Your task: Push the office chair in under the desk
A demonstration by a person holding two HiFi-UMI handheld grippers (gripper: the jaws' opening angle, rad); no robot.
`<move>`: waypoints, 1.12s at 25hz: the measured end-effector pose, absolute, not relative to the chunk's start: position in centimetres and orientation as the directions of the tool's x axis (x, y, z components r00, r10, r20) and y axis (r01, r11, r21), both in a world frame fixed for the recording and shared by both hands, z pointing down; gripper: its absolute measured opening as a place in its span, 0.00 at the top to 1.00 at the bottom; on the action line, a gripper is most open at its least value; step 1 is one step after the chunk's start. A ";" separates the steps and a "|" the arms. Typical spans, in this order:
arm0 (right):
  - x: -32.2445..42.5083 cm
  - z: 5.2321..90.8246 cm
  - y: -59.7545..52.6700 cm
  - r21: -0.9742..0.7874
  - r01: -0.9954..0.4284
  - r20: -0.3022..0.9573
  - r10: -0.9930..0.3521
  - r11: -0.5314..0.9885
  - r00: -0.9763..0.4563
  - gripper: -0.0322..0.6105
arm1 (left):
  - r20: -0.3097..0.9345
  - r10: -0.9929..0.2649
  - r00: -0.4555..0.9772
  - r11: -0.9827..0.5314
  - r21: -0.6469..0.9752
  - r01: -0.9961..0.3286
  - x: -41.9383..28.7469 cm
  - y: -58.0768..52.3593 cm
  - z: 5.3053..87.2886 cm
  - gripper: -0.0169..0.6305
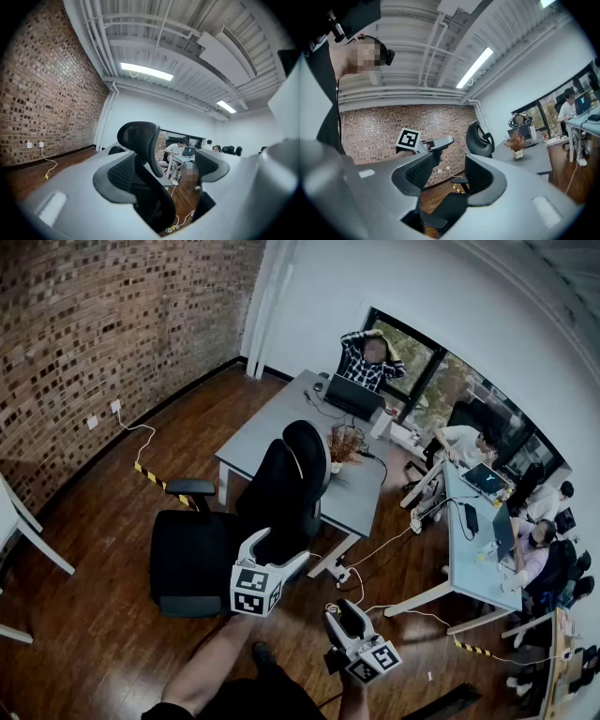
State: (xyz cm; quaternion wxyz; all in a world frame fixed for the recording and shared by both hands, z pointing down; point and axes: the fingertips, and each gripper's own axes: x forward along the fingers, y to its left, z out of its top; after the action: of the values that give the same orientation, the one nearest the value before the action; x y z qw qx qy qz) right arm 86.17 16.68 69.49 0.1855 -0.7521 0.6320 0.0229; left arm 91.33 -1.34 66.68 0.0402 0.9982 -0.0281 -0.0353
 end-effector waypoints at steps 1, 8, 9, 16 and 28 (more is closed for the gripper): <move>87.7 69.6 17.7 -0.260 -0.957 -0.272 -0.942 -0.126 0.197 0.63 | -0.042 -0.073 0.996 -0.994 0.082 -0.069 94.2 -0.5 67.7 0.05; 96.3 68.6 22.9 -0.323 -0.943 -0.293 -0.939 -0.082 0.182 0.64 | 0.190 -0.201 0.961 -0.978 0.023 -0.209 107.0 1.0 72.2 0.24; 96.8 68.4 23.0 -0.332 -0.940 -0.289 -0.940 -0.077 0.179 0.64 | 0.186 -0.232 0.955 -0.970 0.035 -0.243 106.2 0.0 71.5 0.26; 106.0 70.5 17.8 -0.302 -0.952 -0.203 -0.979 0.052 0.011 0.64 | 0.139 -0.185 0.973 -0.957 0.201 -0.210 103.2 -0.7 68.9 0.38; 97.7 58.9 7.5 -0.219 -0.920 -0.190 -0.939 0.326 -0.287 0.38 | 0.140 0.183 0.973 -0.983 0.061 0.176 71.8 -0.4 57.3 0.42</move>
State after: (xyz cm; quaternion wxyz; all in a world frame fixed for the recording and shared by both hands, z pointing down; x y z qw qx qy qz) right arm 97.68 7.53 58.91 0.1428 -0.5797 0.8015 -0.0334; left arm 71.81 -0.41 57.28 0.0241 0.9930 0.0903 0.0728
